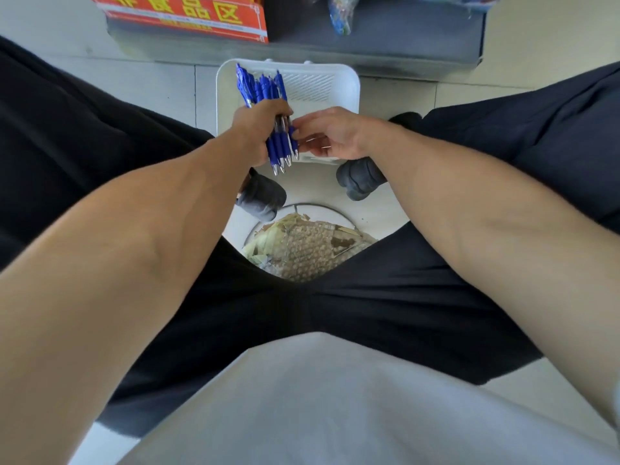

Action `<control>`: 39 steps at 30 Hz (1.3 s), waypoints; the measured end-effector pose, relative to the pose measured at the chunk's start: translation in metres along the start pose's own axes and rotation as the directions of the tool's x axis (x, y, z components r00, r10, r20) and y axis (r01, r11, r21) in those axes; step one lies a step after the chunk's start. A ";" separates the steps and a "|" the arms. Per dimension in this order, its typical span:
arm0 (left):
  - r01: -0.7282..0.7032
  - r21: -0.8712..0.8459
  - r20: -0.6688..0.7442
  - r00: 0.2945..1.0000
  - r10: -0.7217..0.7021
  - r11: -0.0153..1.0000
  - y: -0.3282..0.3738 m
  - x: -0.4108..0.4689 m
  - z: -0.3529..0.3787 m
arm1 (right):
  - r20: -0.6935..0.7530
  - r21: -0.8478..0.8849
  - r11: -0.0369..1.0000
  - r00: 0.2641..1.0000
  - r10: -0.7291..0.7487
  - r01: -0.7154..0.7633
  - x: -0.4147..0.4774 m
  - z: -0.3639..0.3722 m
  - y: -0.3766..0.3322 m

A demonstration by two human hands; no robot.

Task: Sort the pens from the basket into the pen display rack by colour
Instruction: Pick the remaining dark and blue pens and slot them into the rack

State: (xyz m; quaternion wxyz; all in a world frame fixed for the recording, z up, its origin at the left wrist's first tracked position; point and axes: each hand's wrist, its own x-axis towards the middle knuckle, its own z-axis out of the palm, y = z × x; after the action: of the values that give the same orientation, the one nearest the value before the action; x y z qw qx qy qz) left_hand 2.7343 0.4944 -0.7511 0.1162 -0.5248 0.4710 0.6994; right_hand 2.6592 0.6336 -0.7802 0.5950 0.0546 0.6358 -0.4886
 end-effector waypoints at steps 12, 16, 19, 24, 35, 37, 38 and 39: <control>-0.119 0.130 0.036 0.993 0.115 0.984 0.003 -0.034 0.008 | -0.417 -0.412 0.909 0.900 -0.126 -0.063 -0.027 -0.004 -0.014; -0.183 0.187 0.044 0.983 0.178 0.965 0.009 -0.039 0.013 | -0.453 -0.410 0.911 0.876 -0.168 -0.037 -0.037 -0.004 -0.035; -0.240 0.223 0.040 0.971 0.237 0.945 0.021 -0.043 0.014 | -0.486 -0.421 0.907 0.849 -0.206 -0.020 -0.046 -0.008 -0.052; -0.334 0.242 0.083 0.943 0.323 0.911 0.036 -0.063 0.017 | -0.495 -0.419 0.907 0.829 -0.261 0.036 -0.071 -0.005 -0.069; -0.490 0.160 0.122 0.871 0.476 0.857 0.049 -0.106 0.032 | -0.479 -0.619 0.777 0.728 -0.491 0.118 -0.125 0.023 -0.096; -0.519 0.156 0.131 0.854 0.504 0.840 0.048 -0.113 0.034 | -0.481 -0.655 0.744 0.685 -0.547 0.133 -0.137 0.025 -0.096; -0.535 0.153 0.139 0.844 0.518 0.831 0.047 -0.116 0.036 | -0.479 -0.665 0.731 0.666 -0.573 0.151 -0.143 0.026 -0.097; -0.546 0.150 0.145 0.837 0.528 0.824 0.046 -0.118 0.037 | -0.476 -0.665 0.727 0.652 -0.590 0.171 -0.149 0.027 -0.097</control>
State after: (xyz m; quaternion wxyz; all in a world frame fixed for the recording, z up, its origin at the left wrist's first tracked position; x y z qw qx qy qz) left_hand 2.7306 0.5383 -0.6262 -0.0146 -0.3234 0.6562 0.6816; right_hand 2.6575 0.6417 -0.6004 0.1946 -0.0973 0.9135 -0.3438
